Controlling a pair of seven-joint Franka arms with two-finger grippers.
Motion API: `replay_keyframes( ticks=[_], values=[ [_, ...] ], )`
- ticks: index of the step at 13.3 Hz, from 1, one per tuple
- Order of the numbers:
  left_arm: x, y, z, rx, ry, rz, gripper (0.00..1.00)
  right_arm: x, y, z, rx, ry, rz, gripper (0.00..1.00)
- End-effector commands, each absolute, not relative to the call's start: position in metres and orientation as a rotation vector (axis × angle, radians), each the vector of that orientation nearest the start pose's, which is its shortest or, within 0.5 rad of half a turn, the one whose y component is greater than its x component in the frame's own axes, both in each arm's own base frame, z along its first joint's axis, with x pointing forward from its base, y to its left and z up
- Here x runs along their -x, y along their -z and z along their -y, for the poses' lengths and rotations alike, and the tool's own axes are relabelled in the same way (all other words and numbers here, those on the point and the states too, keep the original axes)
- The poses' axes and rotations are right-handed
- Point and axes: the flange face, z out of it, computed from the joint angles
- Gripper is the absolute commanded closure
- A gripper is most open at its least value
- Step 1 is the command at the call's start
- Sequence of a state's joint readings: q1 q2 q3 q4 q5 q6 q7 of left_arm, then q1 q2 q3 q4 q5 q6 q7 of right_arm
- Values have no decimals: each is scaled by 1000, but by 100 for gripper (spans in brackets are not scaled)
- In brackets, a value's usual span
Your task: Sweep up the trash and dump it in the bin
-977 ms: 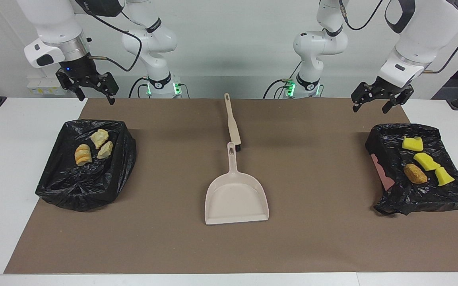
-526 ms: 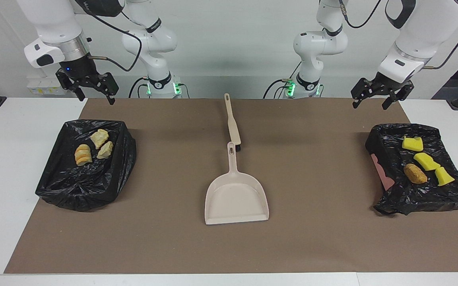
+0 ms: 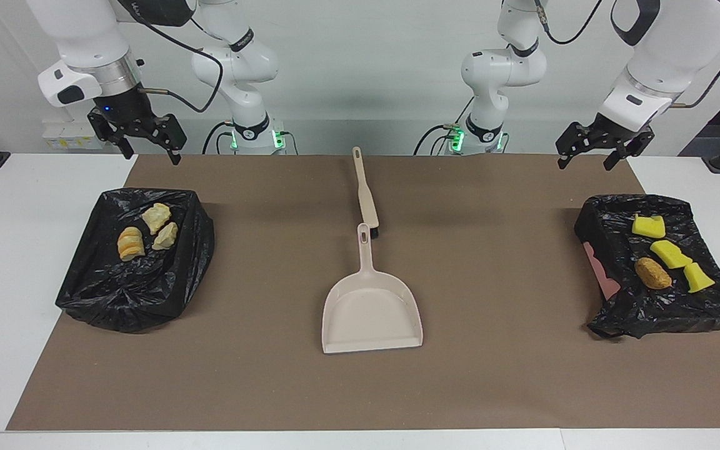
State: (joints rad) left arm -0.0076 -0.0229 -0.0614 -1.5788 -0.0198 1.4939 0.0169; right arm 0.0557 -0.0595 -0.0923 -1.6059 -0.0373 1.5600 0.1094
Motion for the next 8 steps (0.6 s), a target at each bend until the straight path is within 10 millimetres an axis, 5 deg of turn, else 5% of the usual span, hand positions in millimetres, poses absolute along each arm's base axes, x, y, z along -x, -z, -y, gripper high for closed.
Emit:
replay_keyframes(
  ticks=[1,8],
  values=[
    [-528,-631,36,3137,-135,-147,0,-528,-643,26,3146,12,-203,0],
    [-529,-633,41,3142,-143,-160,0,-531,-643,23,3141,26,-198,0]
  ],
)
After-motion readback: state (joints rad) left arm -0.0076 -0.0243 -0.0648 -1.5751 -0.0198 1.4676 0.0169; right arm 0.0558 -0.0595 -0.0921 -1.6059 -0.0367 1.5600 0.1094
